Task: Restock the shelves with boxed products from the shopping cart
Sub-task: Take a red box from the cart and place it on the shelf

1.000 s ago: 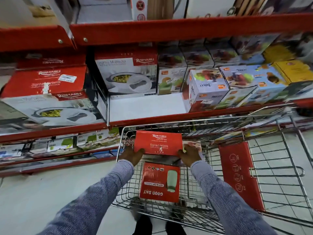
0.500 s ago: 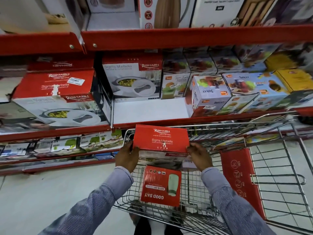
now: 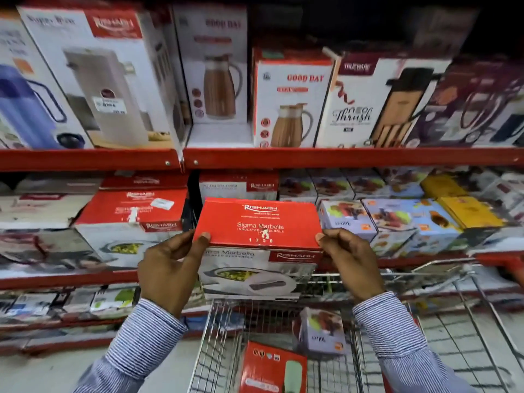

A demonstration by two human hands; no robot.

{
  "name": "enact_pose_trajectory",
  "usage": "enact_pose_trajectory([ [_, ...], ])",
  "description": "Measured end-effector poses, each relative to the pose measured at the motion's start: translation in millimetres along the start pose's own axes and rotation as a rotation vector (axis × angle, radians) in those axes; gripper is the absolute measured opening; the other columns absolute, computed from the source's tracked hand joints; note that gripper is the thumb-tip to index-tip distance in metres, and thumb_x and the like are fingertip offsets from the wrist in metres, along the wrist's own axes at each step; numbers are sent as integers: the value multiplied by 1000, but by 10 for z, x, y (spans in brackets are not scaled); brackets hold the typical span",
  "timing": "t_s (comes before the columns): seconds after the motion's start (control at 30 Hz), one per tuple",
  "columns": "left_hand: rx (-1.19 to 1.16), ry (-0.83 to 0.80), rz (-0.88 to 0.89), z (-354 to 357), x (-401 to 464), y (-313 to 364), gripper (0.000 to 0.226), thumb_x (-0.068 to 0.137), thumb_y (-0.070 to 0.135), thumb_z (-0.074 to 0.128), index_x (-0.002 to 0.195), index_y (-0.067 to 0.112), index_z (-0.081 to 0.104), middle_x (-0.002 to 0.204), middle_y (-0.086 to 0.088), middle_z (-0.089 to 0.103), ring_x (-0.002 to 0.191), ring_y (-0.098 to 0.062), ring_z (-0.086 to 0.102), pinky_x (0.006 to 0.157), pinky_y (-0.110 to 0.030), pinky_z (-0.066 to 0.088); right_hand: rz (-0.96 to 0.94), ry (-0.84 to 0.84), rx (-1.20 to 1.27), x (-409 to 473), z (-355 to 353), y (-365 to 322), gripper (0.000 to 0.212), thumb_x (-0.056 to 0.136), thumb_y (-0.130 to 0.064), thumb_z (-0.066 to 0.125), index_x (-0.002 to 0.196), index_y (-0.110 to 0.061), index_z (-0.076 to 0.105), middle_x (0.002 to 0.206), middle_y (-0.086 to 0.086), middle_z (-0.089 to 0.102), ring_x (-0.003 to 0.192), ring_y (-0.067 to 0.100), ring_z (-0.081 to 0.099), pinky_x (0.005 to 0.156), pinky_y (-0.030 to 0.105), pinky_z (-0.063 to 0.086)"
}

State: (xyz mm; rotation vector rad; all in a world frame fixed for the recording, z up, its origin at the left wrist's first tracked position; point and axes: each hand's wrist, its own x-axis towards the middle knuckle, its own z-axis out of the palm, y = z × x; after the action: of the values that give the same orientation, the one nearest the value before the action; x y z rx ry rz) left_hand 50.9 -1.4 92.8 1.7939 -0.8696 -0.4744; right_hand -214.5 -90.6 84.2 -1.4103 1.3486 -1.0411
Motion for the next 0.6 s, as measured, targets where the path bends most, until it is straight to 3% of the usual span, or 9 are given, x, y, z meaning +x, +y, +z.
enact_pose_trajectory([
  [0.1,-46,17,20,-49,120,-7,59,69,61,69,112,21,74,92,-5,80,81,-17,76,83,-44,61,-73,-30,-30,102,102,-148,4,87,-28,66,85,-30,69,93,-4,75,90,15,70,81,34,58],
  [0.23,-54,23,48,-17,266,-43,39,82,30,75,117,13,72,104,-11,78,90,-12,70,89,-34,56,-52,-62,-28,313,278,-53,8,88,-27,65,91,-34,67,103,-1,72,99,20,67,89,46,57],
  [0.33,-58,16,30,51,349,-93,36,86,18,71,121,9,70,110,-13,75,96,-10,66,88,-25,49,-1,-73,-16,488,427,100,12,88,-25,65,88,-37,66,107,0,71,105,24,66,94,50,54],
  [0.5,-10,33,-27,149,404,-258,35,88,10,67,123,9,68,116,-16,73,110,-29,69,95,-30,48,50,-94,-46,743,628,359,7,84,-37,64,86,-43,64,109,0,69,107,23,64,97,53,52],
  [0.6,58,17,-44,173,439,-406,36,89,7,65,125,8,66,118,-18,72,108,-32,68,98,-39,50,90,-119,-72,854,728,507,13,86,-29,62,87,-42,63,112,3,70,107,24,65,98,52,51],
])
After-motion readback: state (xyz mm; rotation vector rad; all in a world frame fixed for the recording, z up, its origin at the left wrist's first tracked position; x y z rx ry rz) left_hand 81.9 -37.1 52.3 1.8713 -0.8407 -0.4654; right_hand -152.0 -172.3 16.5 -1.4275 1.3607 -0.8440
